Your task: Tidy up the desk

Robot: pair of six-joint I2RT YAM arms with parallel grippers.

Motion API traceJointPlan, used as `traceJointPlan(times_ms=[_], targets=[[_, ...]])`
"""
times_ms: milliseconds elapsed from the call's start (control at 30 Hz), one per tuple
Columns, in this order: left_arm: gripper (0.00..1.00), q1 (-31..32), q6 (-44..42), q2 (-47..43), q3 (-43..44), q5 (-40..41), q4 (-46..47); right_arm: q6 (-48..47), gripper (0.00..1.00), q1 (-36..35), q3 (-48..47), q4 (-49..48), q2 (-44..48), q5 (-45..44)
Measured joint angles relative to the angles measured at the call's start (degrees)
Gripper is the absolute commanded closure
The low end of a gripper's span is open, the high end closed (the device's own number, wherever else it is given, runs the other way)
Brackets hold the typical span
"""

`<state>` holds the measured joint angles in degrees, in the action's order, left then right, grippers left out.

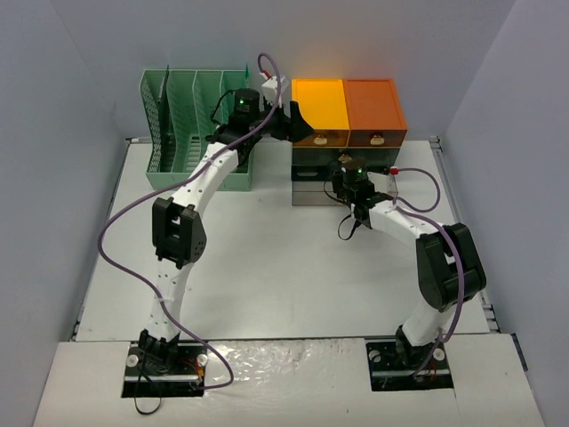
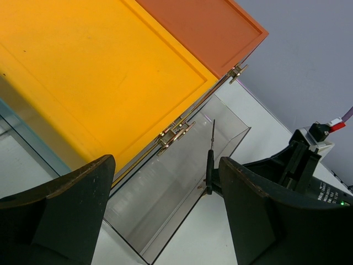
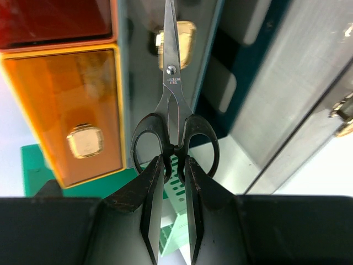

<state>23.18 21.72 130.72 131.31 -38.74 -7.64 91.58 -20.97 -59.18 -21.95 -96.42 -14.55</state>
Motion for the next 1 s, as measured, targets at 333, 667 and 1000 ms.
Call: traceJointPlan(times_ms=[333,667,1000], targets=[[0.27,0.0,0.0,0.0,0.0,0.0,0.0,0.5,1.0,0.6,0.1,0.9,-4.0,-0.2],[0.27,0.0,0.0,0.0,0.0,0.0,0.0,1.4,1.0,1.1,-1.5,3.6,-7.6,-0.7],[0.27,0.0,-0.1,0.0,0.0,0.0,0.0,1.4,0.84,1.8,-4.5,4.7,-9.9,-0.8]])
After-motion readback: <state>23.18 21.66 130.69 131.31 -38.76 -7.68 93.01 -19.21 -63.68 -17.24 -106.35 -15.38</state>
